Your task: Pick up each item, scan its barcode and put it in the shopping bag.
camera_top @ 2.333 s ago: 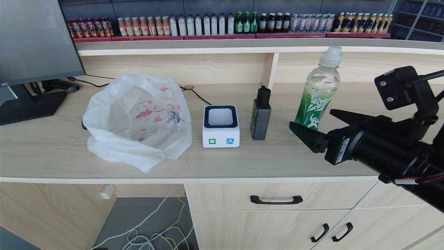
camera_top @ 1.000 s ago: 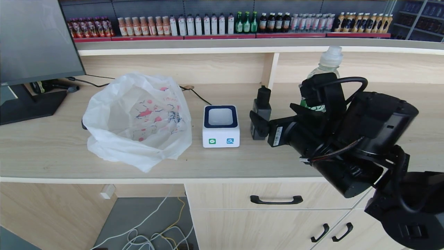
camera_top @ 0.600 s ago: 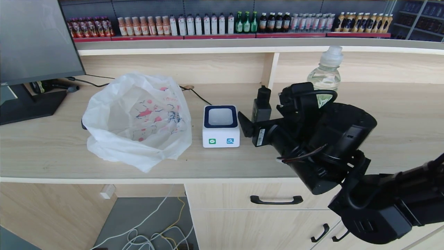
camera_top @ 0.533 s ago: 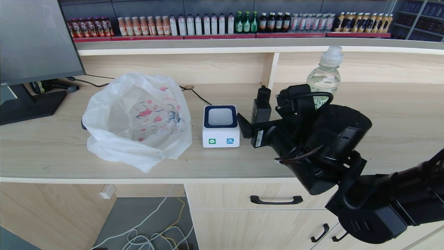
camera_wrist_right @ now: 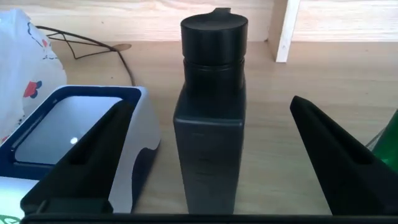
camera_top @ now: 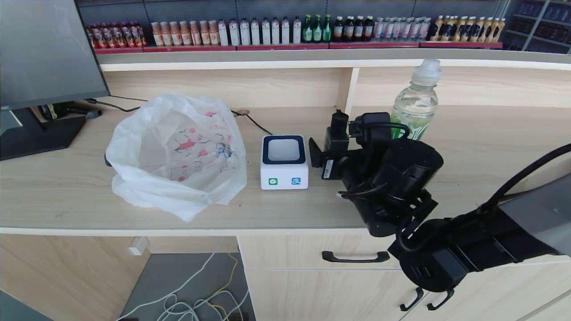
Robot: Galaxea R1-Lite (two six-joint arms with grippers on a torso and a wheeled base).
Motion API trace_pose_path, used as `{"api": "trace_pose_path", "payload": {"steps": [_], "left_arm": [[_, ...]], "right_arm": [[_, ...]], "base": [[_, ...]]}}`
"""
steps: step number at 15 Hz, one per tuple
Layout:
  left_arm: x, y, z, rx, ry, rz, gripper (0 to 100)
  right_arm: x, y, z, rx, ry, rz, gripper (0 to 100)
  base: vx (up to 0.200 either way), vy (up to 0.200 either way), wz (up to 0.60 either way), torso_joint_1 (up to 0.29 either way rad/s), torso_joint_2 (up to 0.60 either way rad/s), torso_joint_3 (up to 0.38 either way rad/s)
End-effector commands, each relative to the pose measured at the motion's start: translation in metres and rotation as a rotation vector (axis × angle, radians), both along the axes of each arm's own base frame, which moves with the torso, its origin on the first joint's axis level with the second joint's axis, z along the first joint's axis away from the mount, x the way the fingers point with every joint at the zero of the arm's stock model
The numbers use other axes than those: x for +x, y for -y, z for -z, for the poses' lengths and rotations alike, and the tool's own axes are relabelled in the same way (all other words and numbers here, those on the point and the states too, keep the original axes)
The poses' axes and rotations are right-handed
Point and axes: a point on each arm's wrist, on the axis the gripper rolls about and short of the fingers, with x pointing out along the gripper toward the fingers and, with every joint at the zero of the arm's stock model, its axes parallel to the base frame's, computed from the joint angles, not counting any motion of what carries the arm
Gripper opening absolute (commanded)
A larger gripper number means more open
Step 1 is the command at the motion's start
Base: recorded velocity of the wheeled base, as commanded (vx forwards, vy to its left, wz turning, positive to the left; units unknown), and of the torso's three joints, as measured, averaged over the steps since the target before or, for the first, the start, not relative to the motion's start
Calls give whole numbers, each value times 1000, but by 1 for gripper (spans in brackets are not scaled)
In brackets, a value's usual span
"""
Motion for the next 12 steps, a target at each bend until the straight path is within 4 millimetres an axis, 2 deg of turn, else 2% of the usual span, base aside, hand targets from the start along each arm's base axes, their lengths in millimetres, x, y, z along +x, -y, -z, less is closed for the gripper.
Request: {"api": "trace_pose_path", "payload": {"steps": [1, 5, 12], "left_arm": [[0, 0, 0, 0, 0, 0, 100], [0, 0, 0, 0, 0, 2, 100], [0, 0, 0, 0, 0, 0, 100]], "right_arm": [[10, 7, 6, -6, -9, 30, 100], [19, 0, 7, 31, 7, 27, 100], [24, -3, 14, 24, 24, 34, 100]], "base": [[0, 0, 0, 0, 0, 0], [0, 0, 0, 0, 0, 0], [0, 0, 0, 0, 0, 0]]}}
